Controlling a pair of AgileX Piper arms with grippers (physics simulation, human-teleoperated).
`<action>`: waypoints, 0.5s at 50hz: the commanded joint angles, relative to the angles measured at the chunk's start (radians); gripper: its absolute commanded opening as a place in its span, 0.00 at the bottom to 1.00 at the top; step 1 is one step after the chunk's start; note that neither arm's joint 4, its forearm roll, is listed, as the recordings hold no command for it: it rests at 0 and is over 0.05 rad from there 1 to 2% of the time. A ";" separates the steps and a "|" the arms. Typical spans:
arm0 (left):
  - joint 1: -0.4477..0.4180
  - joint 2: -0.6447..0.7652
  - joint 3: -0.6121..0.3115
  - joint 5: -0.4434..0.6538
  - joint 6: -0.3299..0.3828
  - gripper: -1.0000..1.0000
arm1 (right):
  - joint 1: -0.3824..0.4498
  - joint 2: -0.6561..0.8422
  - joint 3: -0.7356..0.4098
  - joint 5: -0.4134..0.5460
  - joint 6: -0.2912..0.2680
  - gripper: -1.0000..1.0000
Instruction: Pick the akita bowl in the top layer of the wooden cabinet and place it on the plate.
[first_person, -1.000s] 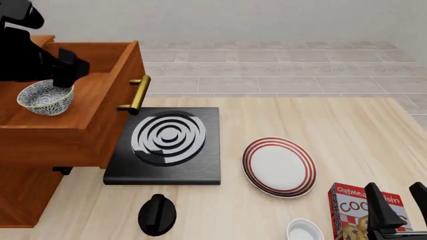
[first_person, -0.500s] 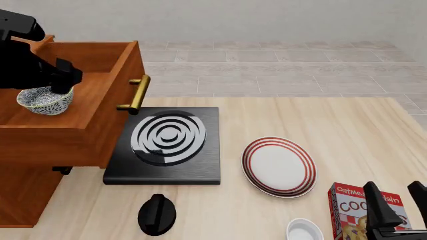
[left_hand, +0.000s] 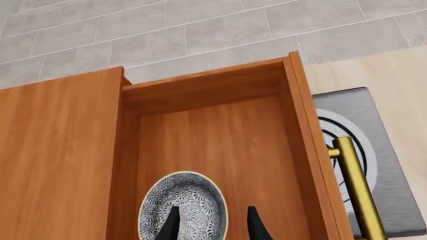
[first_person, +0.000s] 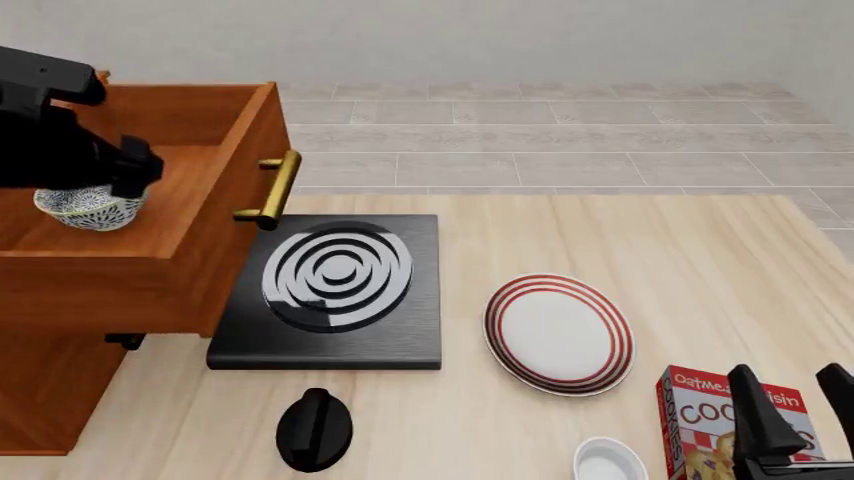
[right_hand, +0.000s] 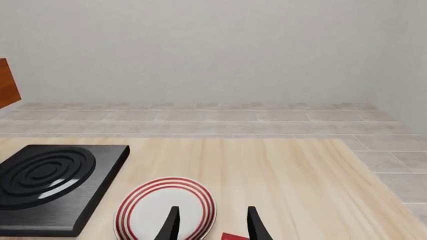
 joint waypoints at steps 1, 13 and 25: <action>0.012 0.039 0.021 -0.029 0.005 1.00 | -0.001 -0.009 -0.001 0.011 0.000 1.00; -0.002 0.048 0.057 -0.047 -0.009 1.00 | -0.001 -0.009 -0.002 0.010 0.000 1.00; 0.005 0.052 0.095 -0.065 -0.004 1.00 | 0.000 -0.011 -0.002 0.013 0.001 1.00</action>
